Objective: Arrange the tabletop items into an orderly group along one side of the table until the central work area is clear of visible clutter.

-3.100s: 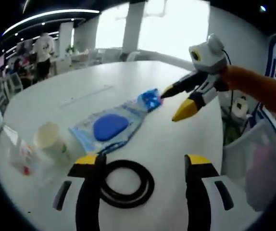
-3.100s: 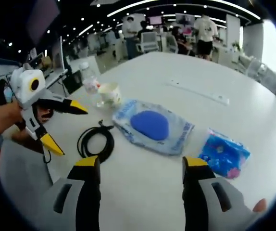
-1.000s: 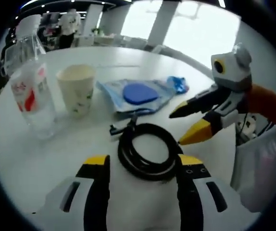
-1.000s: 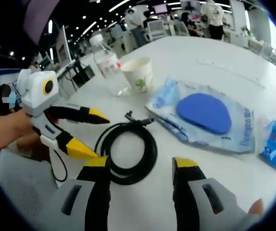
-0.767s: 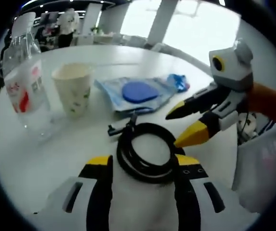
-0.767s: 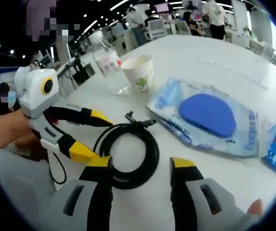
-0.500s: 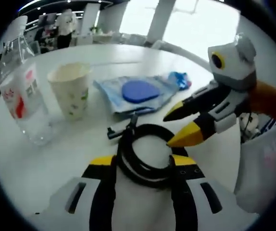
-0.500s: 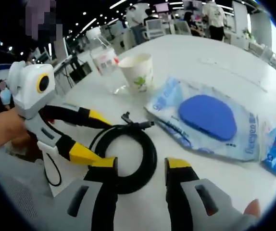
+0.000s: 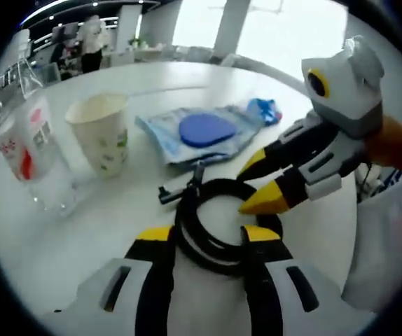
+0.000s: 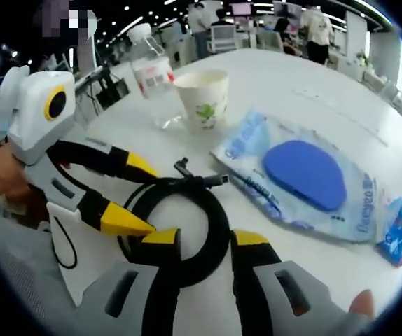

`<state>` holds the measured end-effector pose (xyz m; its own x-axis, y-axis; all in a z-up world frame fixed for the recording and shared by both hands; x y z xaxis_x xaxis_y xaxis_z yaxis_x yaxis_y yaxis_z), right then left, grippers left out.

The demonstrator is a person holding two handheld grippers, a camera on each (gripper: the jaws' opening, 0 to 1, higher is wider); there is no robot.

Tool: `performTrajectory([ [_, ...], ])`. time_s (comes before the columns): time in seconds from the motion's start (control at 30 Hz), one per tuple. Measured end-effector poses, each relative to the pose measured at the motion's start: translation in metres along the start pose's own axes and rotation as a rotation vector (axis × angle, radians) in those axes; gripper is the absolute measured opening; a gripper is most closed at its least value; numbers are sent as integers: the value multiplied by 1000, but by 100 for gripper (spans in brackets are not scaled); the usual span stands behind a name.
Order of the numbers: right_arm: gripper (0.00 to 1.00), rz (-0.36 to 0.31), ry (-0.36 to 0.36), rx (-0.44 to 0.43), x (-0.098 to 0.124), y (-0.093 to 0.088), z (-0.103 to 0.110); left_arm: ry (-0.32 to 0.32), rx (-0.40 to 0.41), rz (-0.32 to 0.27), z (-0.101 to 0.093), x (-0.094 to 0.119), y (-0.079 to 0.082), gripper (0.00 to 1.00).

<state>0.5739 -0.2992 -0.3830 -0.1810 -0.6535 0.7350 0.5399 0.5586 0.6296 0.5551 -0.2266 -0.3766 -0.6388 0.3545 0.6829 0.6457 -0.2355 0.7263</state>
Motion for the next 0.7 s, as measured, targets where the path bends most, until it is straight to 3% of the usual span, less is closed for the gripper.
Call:
performTrajectory([
  [0.1,25,20,-37,24,0,-2,-5,2,0,2,0,0,0,33],
  [0.23,21,17,-43,20,-1,-2,-7,41,-43,33,5,-2,-5,36],
  [0.27,20,18,-44,19,-1,-3,-7,39,-59,13,4,-2,-3,36],
  [0.37,19,16,-47,16,-1,-3,-7,37,-46,22,2,-2,-4,36],
  [0.7,14,11,-54,4,1,-3,-9,77,-73,52,6,-5,-3,24],
])
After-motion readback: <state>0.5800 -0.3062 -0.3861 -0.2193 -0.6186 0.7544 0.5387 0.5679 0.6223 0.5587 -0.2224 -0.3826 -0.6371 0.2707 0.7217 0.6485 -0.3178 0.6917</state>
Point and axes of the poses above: the point that each gripper's makers call its tool centre point, and the gripper's own axes: x roughly backward along the fingers, z roughly to its left, y roughly out of its top, the point moved 2 cm from there along x, roughly backward along the fingers, and after that the axes turned 11 degrees about y, right-handed, at the moved point
